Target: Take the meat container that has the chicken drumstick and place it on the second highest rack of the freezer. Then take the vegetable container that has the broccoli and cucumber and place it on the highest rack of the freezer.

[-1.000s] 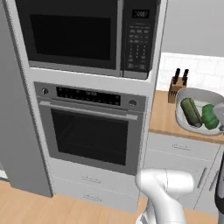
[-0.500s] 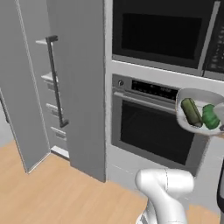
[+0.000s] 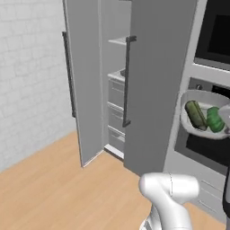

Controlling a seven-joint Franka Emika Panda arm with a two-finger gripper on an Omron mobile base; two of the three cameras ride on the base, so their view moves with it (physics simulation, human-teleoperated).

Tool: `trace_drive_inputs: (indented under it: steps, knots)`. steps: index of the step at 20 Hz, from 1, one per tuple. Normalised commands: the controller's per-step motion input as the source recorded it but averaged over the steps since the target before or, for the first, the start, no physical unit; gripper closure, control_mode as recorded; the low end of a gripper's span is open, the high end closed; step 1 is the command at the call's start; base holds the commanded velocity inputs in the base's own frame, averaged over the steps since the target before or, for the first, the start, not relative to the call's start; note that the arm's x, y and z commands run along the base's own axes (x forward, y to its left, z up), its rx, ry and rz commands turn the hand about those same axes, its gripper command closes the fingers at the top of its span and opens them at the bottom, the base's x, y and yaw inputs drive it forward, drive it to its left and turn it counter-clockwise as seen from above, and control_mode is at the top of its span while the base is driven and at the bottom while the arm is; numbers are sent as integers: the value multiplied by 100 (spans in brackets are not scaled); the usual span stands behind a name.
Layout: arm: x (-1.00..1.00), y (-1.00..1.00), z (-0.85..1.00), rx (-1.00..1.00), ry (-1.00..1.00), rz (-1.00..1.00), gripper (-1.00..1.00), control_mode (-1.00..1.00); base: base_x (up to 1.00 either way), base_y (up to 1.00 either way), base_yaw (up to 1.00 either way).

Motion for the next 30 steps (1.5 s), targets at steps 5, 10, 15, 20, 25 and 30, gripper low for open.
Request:
trace_drive_inputs:
  steps: [5, 10, 15, 20, 25, 30]
  knots:
    - [0, 0, 0, 0, 0, 0, 100, 100, 78, 98, 11]
    - [0, 0, 0, 0, 0, 0, 100, 100, 82, 80, 0]
    - [0, 0, 0, 0, 0, 0, 100, 100, 70, 84, -12]
    - [0, 0, 0, 0, 0, 0, 100, 100, 49, 70, -27]
    - [0, 0, 0, 0, 0, 0, 100, 100, 35, 28, -35]
    - [0, 0, 0, 0, 0, 0, 100, 100, 35, 26, -38]
